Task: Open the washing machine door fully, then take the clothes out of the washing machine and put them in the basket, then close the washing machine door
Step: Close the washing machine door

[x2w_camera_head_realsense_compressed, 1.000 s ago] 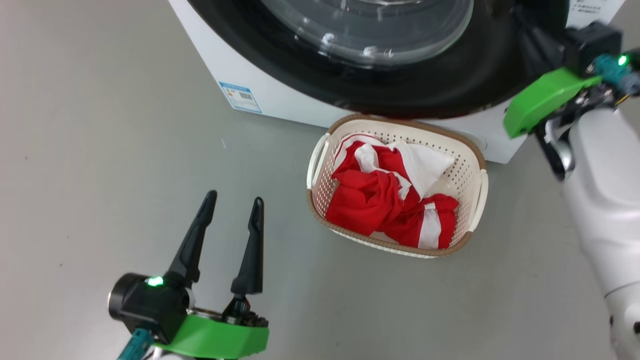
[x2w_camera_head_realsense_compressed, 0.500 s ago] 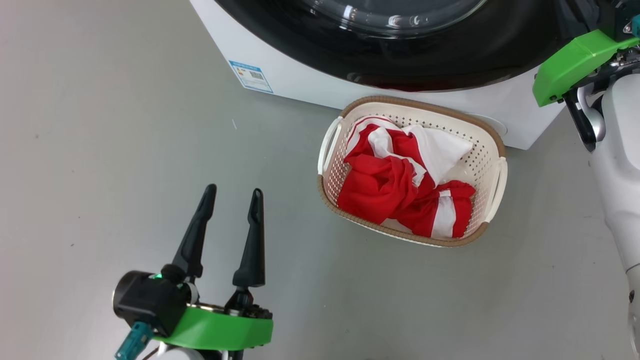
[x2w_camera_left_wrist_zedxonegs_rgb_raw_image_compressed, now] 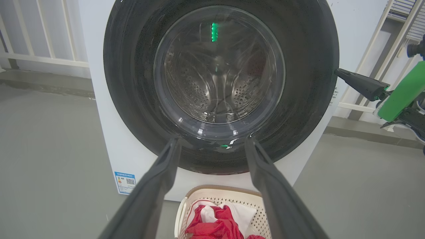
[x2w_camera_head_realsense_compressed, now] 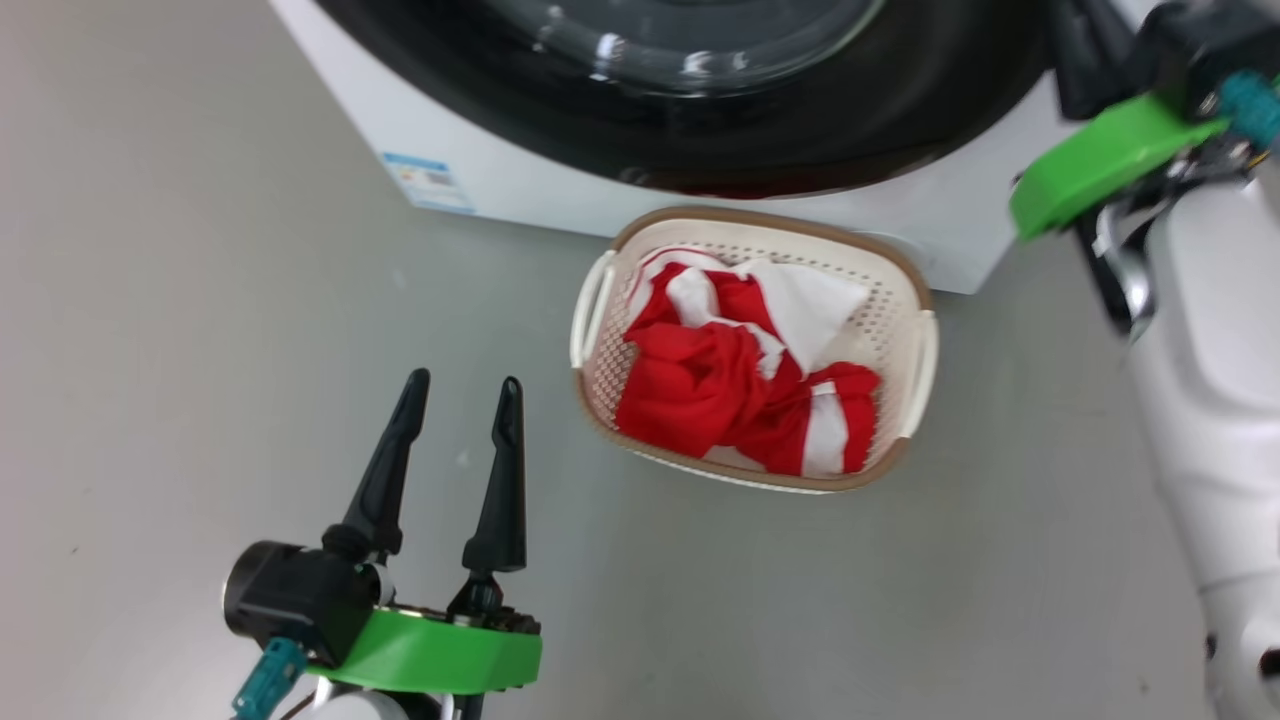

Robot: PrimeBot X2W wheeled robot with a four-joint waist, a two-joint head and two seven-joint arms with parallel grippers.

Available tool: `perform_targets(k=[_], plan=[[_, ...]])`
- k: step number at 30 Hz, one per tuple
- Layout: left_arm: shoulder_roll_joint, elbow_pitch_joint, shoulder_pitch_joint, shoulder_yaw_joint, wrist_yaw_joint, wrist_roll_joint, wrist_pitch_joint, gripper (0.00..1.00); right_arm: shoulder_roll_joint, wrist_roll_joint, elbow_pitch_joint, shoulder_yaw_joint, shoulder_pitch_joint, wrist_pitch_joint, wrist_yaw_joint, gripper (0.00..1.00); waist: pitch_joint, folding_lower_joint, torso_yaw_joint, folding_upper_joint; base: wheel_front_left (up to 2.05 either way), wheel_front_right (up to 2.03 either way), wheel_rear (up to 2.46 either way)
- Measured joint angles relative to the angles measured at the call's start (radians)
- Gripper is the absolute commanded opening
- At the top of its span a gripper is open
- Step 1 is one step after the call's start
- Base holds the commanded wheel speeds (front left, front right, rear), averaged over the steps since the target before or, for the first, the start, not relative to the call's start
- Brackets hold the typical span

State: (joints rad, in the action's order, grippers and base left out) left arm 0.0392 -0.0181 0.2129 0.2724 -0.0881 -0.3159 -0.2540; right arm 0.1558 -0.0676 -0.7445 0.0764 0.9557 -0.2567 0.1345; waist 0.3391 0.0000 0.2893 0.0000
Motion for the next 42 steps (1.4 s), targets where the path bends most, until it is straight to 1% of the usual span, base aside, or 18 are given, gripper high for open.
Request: perform_targets(k=[1,2,4,5,10,13,14,16,23,30,32,37,42], plan=[[0.000,0.004,0.000,-0.001,0.001,0.004,0.000,1.00,-0.007,-0.004,0.023,0.004,-0.022,0.000,0.000,0.37,-0.003,0.0001,-0.009,0.0000,0.00,0.00,0.00],[0.000,0.009,0.001,-0.002,0.003,0.010,0.000,1.00,-0.013,-0.007,0.045,0.007,-0.043,0.000,0.000,0.47,-0.006,0.0000,-0.019,0.0000,0.00,0.00,0.00],[0.000,0.020,0.001,-0.005,0.011,0.018,0.000,1.00,-0.021,-0.028,0.092,0.016,-0.086,0.000,0.000,0.89,-0.013,0.0000,-0.039,0.0000,0.00,0.00,0.00],[0.000,0.024,0.001,-0.007,0.012,0.020,0.000,1.00,-0.025,-0.040,0.116,0.018,-0.107,0.000,0.000,1.00,-0.017,0.0000,-0.049,0.0000,0.00,0.00,0.00],[0.000,0.034,0.001,-0.034,0.027,0.030,0.000,1.00,-0.040,-0.062,0.233,0.010,-0.223,0.000,0.000,1.00,-0.042,0.0000,-0.102,0.0000,0.00,0.00,0.00],[0.000,0.037,0.000,-0.051,0.029,0.034,0.000,1.00,-0.049,-0.063,0.289,-0.003,-0.296,0.000,0.000,1.00,-0.058,0.0000,-0.135,0.0000,0.00,0.00,0.00],[0.000,0.044,-0.001,-0.062,0.033,0.034,0.000,1.00,-0.055,-0.063,0.319,-0.010,-0.344,0.000,0.000,1.00,-0.070,0.0000,-0.157,0.0000,0.00,0.00,0.00],[0.000,0.048,-0.004,-0.072,0.036,0.033,0.000,1.00,-0.061,-0.063,0.345,-0.020,-0.387,0.000,0.000,1.00,-0.085,0.0000,-0.177,0.0000,0.00,0.00,0.00],[0.000,0.058,-0.031,-0.096,0.046,0.033,0.000,1.00,-0.076,-0.063,0.419,-0.043,-0.509,0.000,0.000,1.00,-0.142,0.0000,-0.243,0.0000,0.00,0.00,0.00],[0.001,0.068,-0.056,-0.122,0.047,0.028,0.000,1.00,-0.087,-0.055,0.456,-0.063,-0.605,0.000,0.000,1.00,-0.194,0.0000,-0.307,0.0000,0.00,0.00,0.00],[0.001,0.067,-0.062,-0.130,0.055,0.025,0.000,1.00,-0.088,-0.055,0.469,-0.069,-0.622,0.000,0.000,1.00,-0.207,0.0000,-0.323,0.0000,0.00,0.00,0.00],[0.001,0.068,-0.089,-0.139,0.058,0.023,0.000,1.00,-0.091,-0.055,0.515,-0.087,-0.666,0.000,0.000,1.00,-0.234,0.0000,-0.350,0.0000,0.00,0.00,0.00],[0.001,0.068,-0.113,-0.162,0.064,0.026,0.000,1.00,-0.096,-0.055,0.555,-0.090,-0.719,0.000,0.000,1.00,-0.260,0.0000,-0.360,0.0000,0.00,0.00,0.00]])
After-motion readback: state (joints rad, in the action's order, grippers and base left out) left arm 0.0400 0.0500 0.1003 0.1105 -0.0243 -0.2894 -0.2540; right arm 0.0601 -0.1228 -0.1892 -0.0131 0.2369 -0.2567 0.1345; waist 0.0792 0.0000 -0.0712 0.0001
